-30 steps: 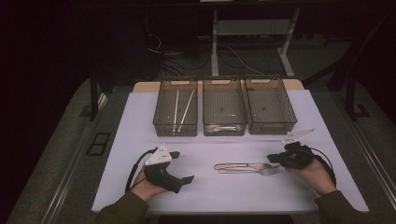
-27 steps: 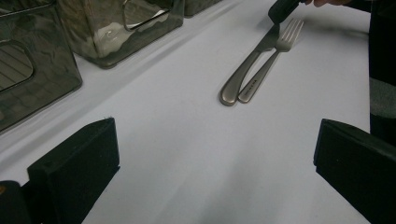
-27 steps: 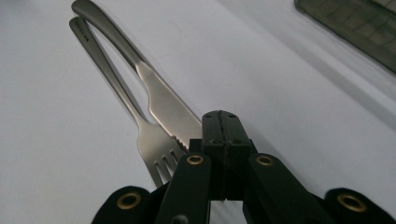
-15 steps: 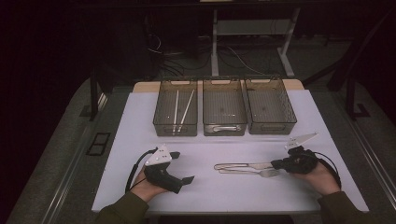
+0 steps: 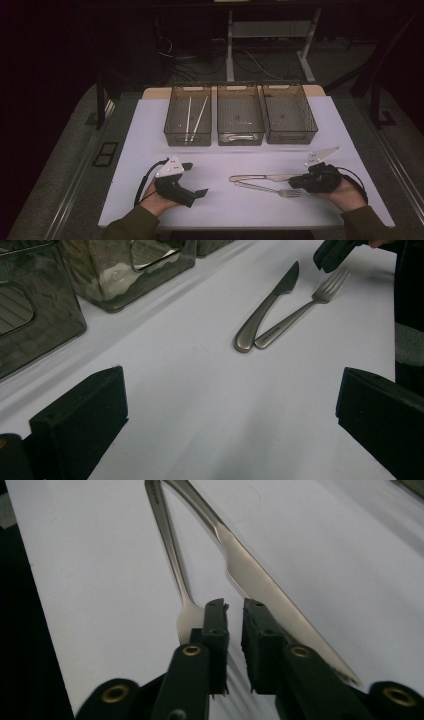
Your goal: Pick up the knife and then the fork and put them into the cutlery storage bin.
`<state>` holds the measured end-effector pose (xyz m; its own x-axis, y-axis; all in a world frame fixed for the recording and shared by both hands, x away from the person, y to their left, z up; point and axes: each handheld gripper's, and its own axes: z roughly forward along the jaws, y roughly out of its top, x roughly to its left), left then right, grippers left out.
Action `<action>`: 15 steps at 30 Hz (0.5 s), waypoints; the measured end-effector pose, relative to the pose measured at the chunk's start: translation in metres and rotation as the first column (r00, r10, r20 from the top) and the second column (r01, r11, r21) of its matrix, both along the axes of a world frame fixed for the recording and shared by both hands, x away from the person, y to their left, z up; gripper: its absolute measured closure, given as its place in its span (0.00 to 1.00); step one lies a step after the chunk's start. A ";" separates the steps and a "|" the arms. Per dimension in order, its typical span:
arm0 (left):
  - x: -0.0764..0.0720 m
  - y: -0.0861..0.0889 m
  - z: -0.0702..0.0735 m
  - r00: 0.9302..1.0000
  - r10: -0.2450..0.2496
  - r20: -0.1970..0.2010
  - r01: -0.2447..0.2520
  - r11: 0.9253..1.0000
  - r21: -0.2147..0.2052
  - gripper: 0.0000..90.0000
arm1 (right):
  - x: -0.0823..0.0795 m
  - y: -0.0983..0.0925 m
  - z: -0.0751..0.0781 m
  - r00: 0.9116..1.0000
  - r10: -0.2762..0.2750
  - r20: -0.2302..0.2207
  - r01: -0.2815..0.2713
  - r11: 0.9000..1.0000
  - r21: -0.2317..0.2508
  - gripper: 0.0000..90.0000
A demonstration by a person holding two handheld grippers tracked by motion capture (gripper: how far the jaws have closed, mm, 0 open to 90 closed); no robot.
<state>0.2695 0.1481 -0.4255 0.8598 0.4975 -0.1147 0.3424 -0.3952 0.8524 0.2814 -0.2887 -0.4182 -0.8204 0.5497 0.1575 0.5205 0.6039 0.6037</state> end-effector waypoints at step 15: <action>0.000 0.000 -0.001 1.000 0.000 -0.007 0.000 1.000 -0.001 0.00 | 0.012 0.055 0.011 0.987 0.164 0.003 -0.162 0.979 -0.127 0.74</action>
<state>0.2694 0.1478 -0.4265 0.8592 0.4970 -0.1213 0.3482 -0.3945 0.8504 0.2938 -0.2337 -0.4069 -0.9021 0.4234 0.0837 0.4012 0.7513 0.5240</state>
